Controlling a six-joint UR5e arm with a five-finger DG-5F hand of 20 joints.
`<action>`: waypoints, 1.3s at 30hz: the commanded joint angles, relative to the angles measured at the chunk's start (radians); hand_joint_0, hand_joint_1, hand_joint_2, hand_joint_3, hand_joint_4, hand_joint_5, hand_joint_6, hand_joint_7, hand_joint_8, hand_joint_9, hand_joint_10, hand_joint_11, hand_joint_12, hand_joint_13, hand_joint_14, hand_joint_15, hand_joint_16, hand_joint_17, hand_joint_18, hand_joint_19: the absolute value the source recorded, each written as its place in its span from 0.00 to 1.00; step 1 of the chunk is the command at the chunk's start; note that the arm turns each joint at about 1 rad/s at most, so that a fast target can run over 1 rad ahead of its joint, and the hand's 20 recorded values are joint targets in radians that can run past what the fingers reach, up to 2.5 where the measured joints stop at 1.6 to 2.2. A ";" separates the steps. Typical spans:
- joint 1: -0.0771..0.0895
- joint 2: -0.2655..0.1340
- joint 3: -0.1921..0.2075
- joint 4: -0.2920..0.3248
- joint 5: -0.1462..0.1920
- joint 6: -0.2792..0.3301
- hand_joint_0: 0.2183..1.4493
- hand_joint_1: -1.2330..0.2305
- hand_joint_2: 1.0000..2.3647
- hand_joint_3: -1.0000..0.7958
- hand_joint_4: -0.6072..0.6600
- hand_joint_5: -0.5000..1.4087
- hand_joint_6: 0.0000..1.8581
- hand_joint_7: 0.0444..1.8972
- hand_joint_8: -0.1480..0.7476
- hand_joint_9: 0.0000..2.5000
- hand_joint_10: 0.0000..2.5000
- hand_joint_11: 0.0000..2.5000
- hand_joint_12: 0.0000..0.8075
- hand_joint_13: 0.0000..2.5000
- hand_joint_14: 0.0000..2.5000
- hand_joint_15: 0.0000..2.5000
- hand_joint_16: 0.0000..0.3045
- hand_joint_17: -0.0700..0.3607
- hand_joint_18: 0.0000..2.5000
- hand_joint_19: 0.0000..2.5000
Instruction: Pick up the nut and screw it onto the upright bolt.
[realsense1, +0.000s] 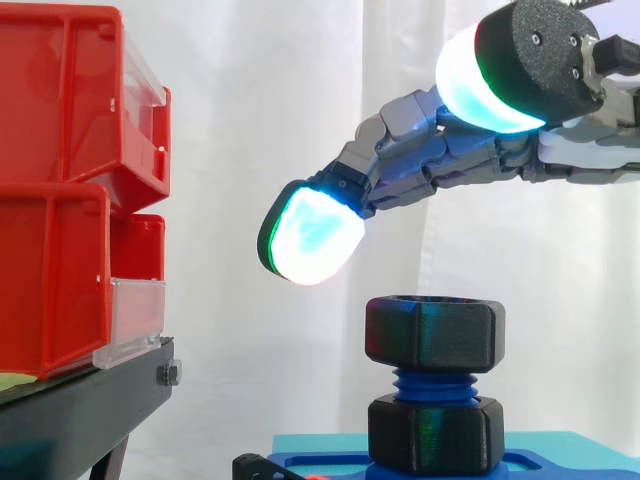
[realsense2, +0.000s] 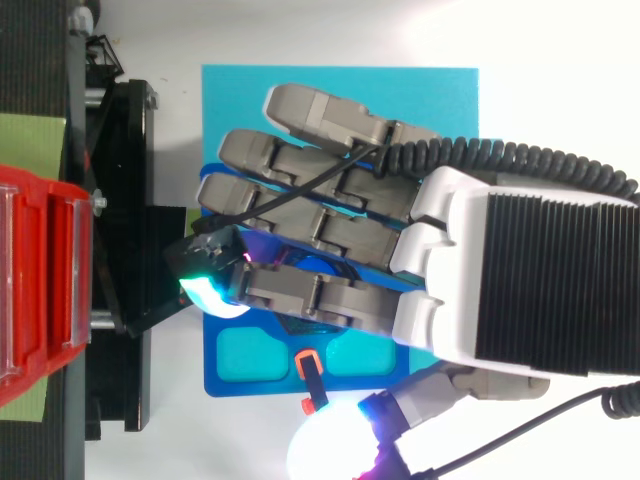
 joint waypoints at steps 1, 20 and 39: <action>0.000 0.000 0.000 -0.004 0.000 0.000 0.22 0.86 0.00 0.28 0.58 0.16 0.27 0.29 0.38 0.09 0.00 0.00 0.42 0.04 0.00 0.00 0.14 0.39 0.00 0.00; -0.004 0.000 0.000 -0.053 -0.003 0.003 0.22 0.85 0.00 0.28 0.62 0.18 0.27 0.41 0.42 0.11 0.00 0.00 0.43 0.06 0.00 0.00 0.14 0.39 0.00 0.00; -0.038 0.002 0.000 -0.078 -0.021 0.003 0.24 0.79 0.00 0.28 0.66 0.21 0.27 0.62 0.45 0.18 0.00 0.00 0.39 0.12 0.00 0.00 0.12 0.35 0.00 0.00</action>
